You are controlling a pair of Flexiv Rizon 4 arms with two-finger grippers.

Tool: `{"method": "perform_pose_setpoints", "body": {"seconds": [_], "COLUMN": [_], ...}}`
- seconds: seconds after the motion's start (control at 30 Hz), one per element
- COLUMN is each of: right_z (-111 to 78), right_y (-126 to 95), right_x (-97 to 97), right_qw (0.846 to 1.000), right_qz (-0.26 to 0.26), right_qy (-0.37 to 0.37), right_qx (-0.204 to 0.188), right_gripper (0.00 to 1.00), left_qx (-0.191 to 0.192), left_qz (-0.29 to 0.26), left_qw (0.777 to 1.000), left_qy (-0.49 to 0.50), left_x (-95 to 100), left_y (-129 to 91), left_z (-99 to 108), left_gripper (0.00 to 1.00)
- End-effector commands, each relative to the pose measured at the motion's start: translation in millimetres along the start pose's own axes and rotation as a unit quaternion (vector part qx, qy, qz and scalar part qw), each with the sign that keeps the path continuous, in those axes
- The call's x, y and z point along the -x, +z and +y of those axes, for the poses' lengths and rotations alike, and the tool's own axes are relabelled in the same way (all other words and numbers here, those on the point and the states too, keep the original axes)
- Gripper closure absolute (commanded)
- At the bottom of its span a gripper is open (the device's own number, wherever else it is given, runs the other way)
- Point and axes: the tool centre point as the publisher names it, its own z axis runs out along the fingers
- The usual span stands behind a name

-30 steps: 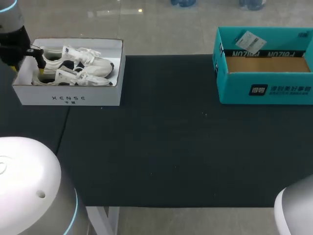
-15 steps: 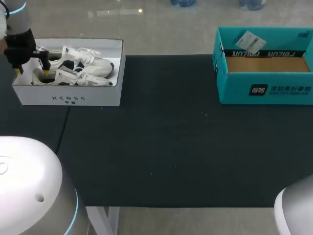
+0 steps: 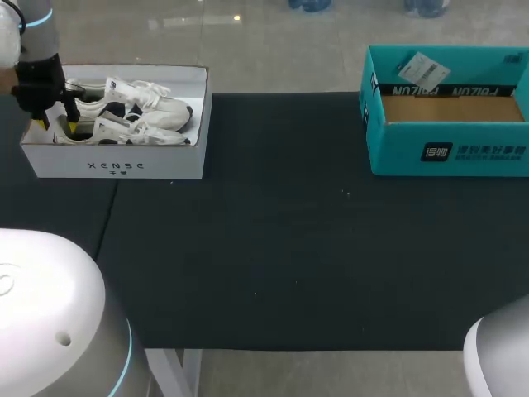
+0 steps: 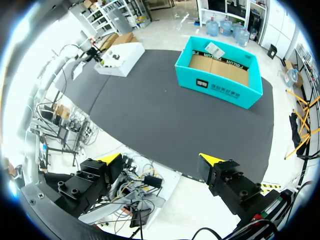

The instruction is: Take the shoe out of the shoebox, open the shoe tongue, remove and reinsert the insole, then place the shoe into the shoebox

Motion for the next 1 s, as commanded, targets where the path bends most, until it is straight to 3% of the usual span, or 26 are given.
{"method": "perform_pose_setpoints", "body": {"seconds": [0.03, 0.23, 0.5, 0.77, 1.0], "right_z": [3.7, 3.7, 3.7, 3.7, 3.7], "right_y": [-1.4, -1.4, -1.4, -1.4, -1.4], "right_x": [0.0, 0.0, 0.0, 0.0, 0.0], "right_qw": [1.000, 1.000, 1.000, 1.000, 1.000], "right_qz": [0.000, 0.000, 0.000, 0.000, 0.000], "right_qy": [0.001, 0.001, 0.001, 0.001, 0.001], "right_qx": [-0.005, -0.005, -0.005, -0.005, -0.005], "right_gripper": [0.00, 0.00, 0.00, 0.00, 0.00], "left_qx": [-0.005, -0.001, 0.035, 0.087, 0.104], "left_qz": [0.006, 0.015, 0.011, -0.005, 0.002], "left_qw": [1.000, 0.999, 0.999, 0.996, 0.994], "left_qy": [0.007, 0.035, 0.033, 0.021, 0.021], "left_x": [2.3, 5.9, 0.7, -4.6, 9.9], "left_y": [8.3, 13.4, -17.8, -101.5, -176.3], "left_z": [3.4, 6.8, 11.1, 4.2, -28.0], "left_gripper": [1.00, 1.00, 1.00, 1.00, 1.00]}}
